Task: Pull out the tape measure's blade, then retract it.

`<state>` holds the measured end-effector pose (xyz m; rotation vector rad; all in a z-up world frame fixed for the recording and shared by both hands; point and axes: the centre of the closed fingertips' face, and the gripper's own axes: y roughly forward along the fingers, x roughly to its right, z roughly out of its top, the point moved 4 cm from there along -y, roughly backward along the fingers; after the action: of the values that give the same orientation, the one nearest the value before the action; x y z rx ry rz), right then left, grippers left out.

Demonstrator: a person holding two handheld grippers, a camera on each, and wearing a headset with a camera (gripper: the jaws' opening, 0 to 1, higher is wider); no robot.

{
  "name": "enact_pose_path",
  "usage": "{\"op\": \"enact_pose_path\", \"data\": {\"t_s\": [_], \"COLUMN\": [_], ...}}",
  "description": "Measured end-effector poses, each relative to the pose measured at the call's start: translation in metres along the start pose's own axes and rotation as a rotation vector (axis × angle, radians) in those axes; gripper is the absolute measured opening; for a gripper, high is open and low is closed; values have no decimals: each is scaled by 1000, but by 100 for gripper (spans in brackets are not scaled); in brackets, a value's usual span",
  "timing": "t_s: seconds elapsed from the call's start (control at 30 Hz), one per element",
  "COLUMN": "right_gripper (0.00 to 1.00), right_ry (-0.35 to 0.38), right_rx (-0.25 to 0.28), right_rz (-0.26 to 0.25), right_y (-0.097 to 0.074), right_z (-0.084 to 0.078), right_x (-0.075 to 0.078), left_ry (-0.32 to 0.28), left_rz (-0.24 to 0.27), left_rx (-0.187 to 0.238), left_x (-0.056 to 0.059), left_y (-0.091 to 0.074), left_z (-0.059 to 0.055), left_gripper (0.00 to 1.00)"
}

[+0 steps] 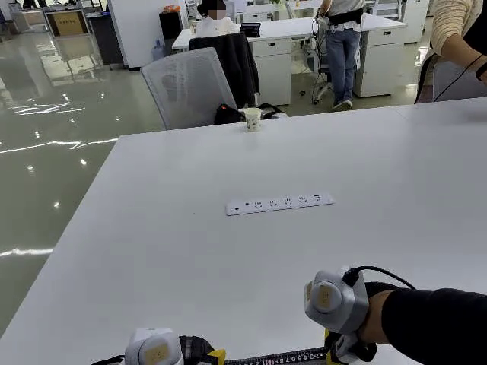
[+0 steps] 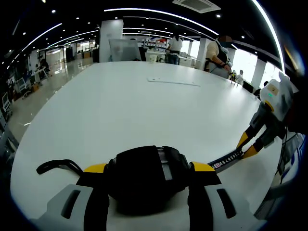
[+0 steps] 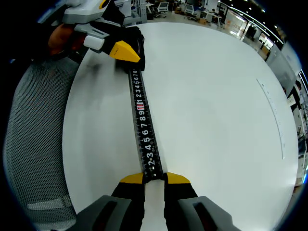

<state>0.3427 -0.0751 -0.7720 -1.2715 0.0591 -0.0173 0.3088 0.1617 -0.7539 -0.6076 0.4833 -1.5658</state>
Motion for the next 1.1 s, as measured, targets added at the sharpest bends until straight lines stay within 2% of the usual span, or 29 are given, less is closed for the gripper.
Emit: {"op": "enact_pose_path", "data": {"t_s": [0.43,0.73,1.1], "right_gripper": [11,11,11], "right_ry": [18,-4,9], "right_rx": [14,24,34], "right_rz": [17,27,29], "right_y": [2,3,3], "right_z": [5,10,14], "right_x": [0,-2,-3], "left_ry": [-32,-27,-16], "left_rz": [-10,-19,-26], "left_rx": [-9,-14,-16], "left_x": [-2,-2,-1], "left_y": [0,-1,-1], "left_z": [0,0,1], "left_gripper": [61,61,61]}}
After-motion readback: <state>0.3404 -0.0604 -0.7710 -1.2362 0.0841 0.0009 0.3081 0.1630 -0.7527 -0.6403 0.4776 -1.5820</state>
